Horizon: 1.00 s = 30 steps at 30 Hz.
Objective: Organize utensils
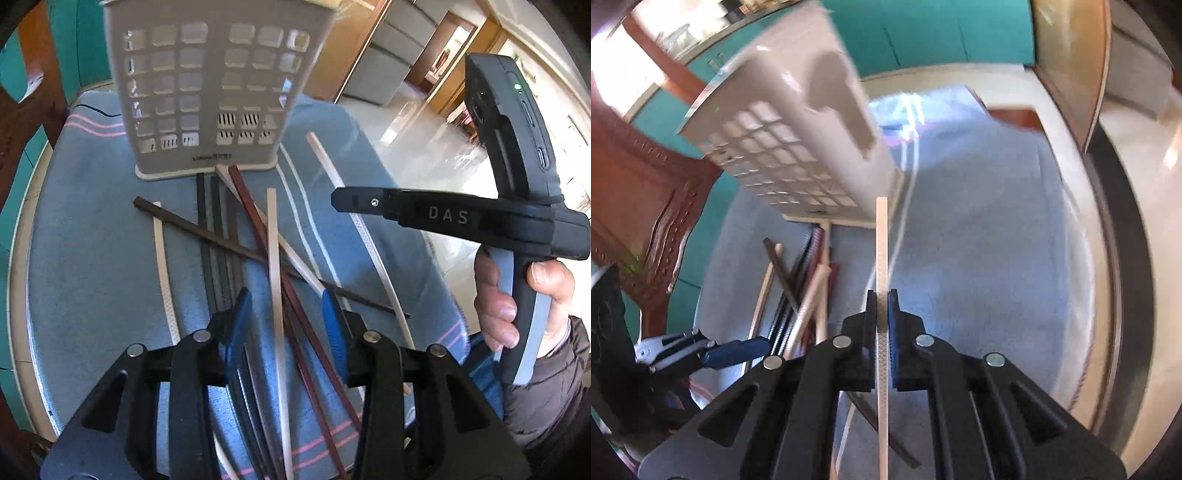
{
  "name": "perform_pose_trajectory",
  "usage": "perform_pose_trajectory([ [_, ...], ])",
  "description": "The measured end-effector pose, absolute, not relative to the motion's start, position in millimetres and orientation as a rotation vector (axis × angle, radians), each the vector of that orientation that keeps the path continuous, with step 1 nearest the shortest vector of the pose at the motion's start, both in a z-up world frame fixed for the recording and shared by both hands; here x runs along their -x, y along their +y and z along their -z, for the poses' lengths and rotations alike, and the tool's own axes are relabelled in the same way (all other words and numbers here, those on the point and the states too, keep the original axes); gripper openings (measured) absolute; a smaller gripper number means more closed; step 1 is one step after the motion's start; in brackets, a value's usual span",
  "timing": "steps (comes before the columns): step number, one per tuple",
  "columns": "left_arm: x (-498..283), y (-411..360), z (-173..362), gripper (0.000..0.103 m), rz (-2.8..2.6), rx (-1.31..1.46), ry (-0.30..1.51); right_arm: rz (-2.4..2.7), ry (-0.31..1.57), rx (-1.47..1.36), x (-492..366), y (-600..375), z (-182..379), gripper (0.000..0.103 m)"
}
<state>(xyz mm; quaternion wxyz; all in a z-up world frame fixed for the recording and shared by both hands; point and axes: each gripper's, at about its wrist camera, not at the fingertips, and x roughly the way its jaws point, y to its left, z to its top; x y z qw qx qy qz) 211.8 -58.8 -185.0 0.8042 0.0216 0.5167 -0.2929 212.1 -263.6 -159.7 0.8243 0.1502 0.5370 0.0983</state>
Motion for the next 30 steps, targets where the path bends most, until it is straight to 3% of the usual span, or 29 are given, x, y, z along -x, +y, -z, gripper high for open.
perform_pose_trajectory([
  [5, -215, -75, 197, 0.013, 0.603, -0.071, 1.134, -0.191, 1.141, -0.279, -211, -253, 165, 0.007],
  [10, -228, -72, 203, 0.007, 0.575, -0.032, 1.134, -0.199, 1.121, -0.229, -201, -247, 161, 0.007],
  [22, -222, 4, 171, 0.007, 0.490, 0.077, 1.082, -0.152, 1.139, -0.227, -201, -260, 172, 0.007],
  [30, -236, 34, 182, 0.007, 0.339, 0.040, 1.105, -0.115, 1.150, -0.188, -203, -254, 173, 0.007],
])
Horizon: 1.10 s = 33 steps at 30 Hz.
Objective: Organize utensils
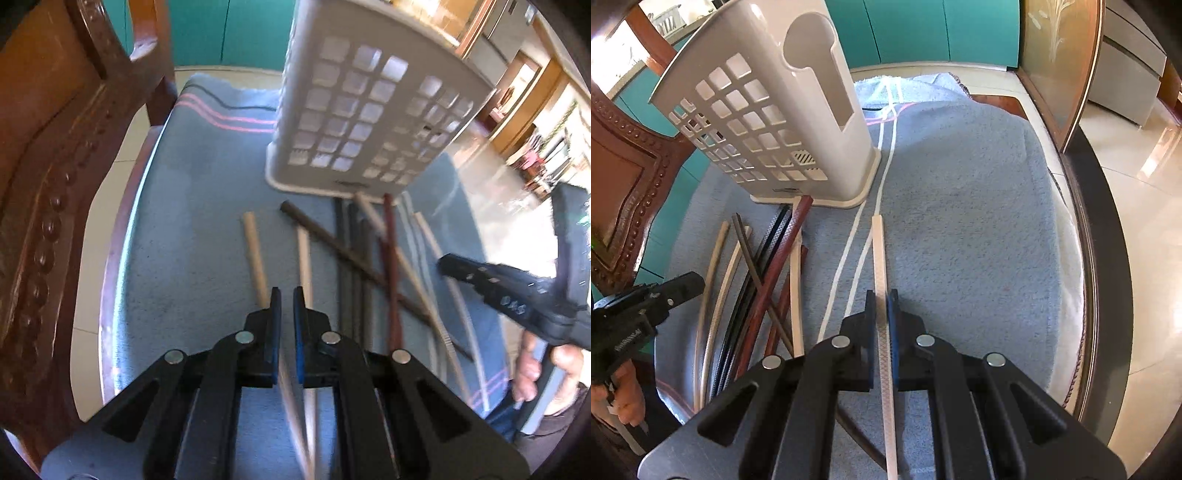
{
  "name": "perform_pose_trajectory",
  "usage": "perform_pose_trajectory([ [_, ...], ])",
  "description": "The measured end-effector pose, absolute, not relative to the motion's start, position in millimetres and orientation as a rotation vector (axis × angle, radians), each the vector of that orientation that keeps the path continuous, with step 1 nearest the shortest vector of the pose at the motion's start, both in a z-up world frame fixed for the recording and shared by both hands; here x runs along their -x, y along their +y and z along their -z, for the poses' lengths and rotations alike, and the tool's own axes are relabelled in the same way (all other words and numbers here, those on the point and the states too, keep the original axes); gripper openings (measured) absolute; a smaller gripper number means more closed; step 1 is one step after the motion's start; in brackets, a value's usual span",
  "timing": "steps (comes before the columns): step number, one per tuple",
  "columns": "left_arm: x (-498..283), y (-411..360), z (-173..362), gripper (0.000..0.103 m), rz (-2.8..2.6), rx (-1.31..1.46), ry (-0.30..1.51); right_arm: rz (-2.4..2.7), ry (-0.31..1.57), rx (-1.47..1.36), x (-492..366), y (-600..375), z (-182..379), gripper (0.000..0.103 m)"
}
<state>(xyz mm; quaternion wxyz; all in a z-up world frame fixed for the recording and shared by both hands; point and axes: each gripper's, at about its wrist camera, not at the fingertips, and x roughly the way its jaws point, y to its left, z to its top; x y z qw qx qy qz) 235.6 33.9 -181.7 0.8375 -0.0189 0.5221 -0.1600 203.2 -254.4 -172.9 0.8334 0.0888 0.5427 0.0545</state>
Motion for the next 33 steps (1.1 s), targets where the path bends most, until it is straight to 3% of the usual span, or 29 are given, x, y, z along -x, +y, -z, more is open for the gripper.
perform_pose_trajectory([
  [4, -251, 33, 186, 0.007, 0.284, 0.057, 1.100, -0.101, 1.144, -0.188, -206, -254, 172, 0.008],
  [16, -267, 44, 186, 0.031, 0.102, -0.015, 1.081, -0.086, 1.138, -0.130, -211, -244, 169, 0.023],
  [33, -276, 10, 202, 0.032, 0.051, -0.105, 1.060, -0.052, 1.096, 0.004, -215, -216, 171, 0.024],
])
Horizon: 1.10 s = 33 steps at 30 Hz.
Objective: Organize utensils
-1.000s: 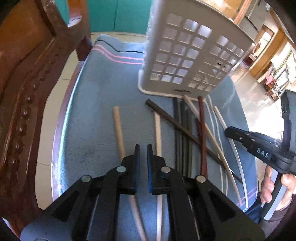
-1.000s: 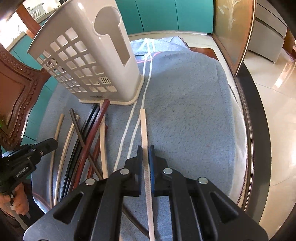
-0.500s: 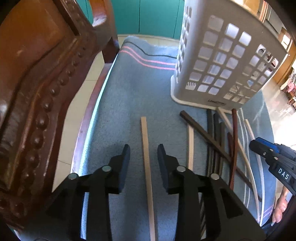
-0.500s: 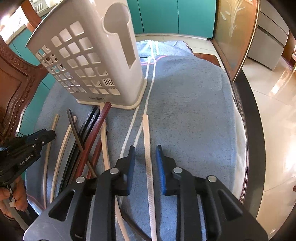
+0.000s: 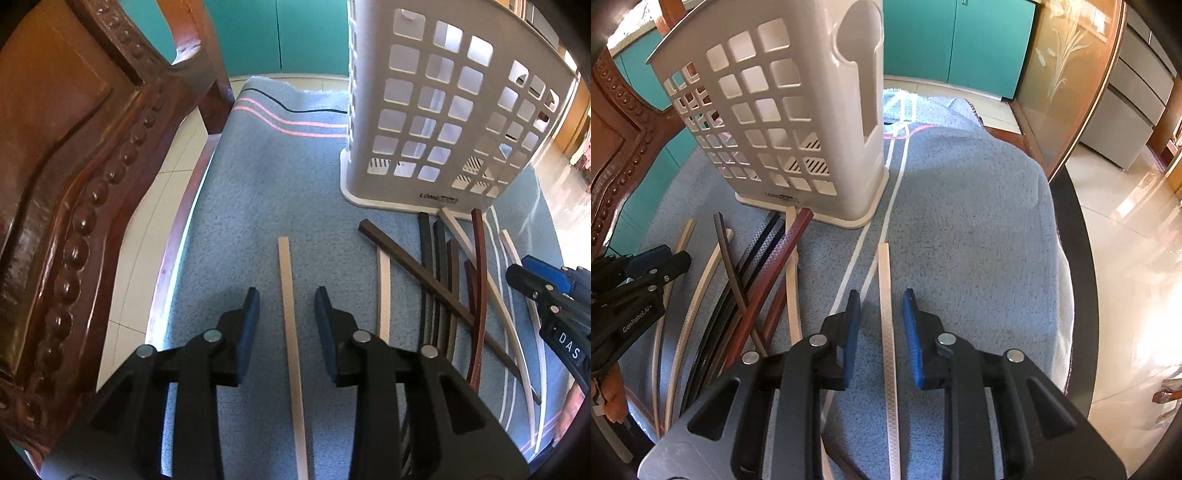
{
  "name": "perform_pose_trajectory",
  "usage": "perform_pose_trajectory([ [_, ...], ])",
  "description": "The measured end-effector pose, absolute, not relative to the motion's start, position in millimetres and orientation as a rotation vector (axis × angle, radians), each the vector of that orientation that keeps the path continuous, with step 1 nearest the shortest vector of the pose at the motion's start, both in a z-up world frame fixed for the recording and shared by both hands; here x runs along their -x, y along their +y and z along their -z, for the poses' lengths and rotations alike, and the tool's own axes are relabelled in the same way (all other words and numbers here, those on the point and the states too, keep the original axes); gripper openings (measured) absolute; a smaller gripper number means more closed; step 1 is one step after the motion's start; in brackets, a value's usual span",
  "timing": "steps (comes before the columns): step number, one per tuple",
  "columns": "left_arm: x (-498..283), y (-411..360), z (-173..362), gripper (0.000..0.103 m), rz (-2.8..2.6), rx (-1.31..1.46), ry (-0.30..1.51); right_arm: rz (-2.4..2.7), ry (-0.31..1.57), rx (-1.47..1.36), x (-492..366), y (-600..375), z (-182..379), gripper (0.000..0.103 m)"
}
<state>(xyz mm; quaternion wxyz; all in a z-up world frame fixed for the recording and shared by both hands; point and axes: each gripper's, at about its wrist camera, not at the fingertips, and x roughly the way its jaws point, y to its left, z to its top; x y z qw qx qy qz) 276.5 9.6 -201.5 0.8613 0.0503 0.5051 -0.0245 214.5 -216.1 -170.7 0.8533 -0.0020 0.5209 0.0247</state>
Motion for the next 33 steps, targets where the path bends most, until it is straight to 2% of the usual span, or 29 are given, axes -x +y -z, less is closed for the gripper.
perform_pose_trajectory([
  [8, -274, 8, 201, 0.029, 0.062, -0.113, 1.059, -0.053, 1.092, 0.002, -215, -216, 172, 0.025],
  [15, -272, 5, 200, 0.014, 0.127, -0.080, 1.074, -0.064, 1.093, -0.020, -217, -220, 171, 0.025],
  [17, -271, 4, 199, 0.007, 0.171, -0.052, 1.081, -0.073, 1.091, -0.020, -218, -222, 170, 0.014],
  [19, -269, 1, 199, 0.007, 0.234, -0.008, 1.090, -0.093, 1.094, -0.030, -218, -222, 170, 0.011],
  [25, -266, -2, 198, 0.008, 0.232, 0.002, 1.086, -0.095, 1.099, -0.044, -217, -223, 169, 0.013],
  [27, -265, -6, 198, 0.011, 0.219, -0.020, 1.079, -0.089, 1.096, -0.028, -217, -223, 169, 0.017],
  [29, -264, -10, 198, 0.016, 0.210, -0.044, 1.071, -0.080, 1.091, -0.007, -217, -221, 170, 0.031],
  [33, -259, -22, 198, 0.024, 0.183, -0.110, 1.050, -0.069, 1.078, 0.047, -215, -212, 172, 0.035],
])
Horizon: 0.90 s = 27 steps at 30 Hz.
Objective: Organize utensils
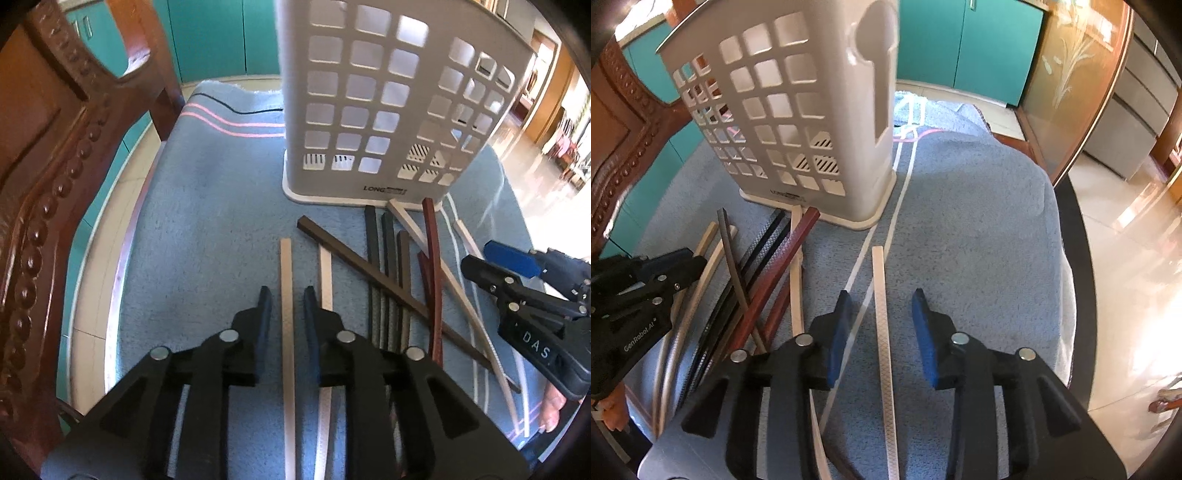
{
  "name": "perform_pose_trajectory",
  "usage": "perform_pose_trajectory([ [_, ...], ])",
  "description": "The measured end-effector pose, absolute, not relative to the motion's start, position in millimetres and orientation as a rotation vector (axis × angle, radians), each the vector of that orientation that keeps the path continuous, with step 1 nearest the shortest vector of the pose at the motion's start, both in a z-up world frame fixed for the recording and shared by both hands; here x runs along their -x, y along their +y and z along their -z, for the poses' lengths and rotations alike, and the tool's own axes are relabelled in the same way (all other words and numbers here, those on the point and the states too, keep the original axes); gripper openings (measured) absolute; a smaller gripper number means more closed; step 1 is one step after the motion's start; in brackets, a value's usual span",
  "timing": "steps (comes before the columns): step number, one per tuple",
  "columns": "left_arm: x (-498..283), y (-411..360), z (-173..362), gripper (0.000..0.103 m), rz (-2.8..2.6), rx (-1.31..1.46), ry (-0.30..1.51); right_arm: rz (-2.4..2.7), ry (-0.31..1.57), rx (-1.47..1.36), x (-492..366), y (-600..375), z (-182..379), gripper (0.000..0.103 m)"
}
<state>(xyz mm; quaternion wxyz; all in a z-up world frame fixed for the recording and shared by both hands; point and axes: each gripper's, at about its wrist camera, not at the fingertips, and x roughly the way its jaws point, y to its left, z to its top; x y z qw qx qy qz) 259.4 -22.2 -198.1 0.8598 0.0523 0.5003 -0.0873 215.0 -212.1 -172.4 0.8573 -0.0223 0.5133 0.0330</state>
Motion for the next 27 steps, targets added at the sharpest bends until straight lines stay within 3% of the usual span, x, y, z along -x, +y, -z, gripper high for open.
perform_pose_trajectory([
  [2, -258, -26, 198, 0.030, 0.166, -0.131, 1.042, -0.068, 1.077, 0.049, -214, -211, 173, 0.035],
  [12, -257, -28, 198, 0.030, 0.165, -0.136, 1.041, -0.069, 1.078, 0.038, -213, -211, 173, 0.035],
  [21, -260, -26, 199, 0.023, 0.182, -0.141, 1.042, -0.080, 1.076, 0.036, -213, -212, 172, 0.027],
  [24, -257, -31, 197, 0.017, 0.192, -0.137, 1.042, -0.094, 1.076, 0.027, -212, -211, 171, 0.014],
  [25, -257, -34, 198, 0.011, 0.194, -0.140, 1.041, -0.103, 1.077, 0.016, -211, -212, 170, 0.007],
  [27, -255, -34, 197, 0.007, 0.189, -0.138, 1.042, -0.111, 1.080, -0.004, -210, -213, 168, 0.007],
])
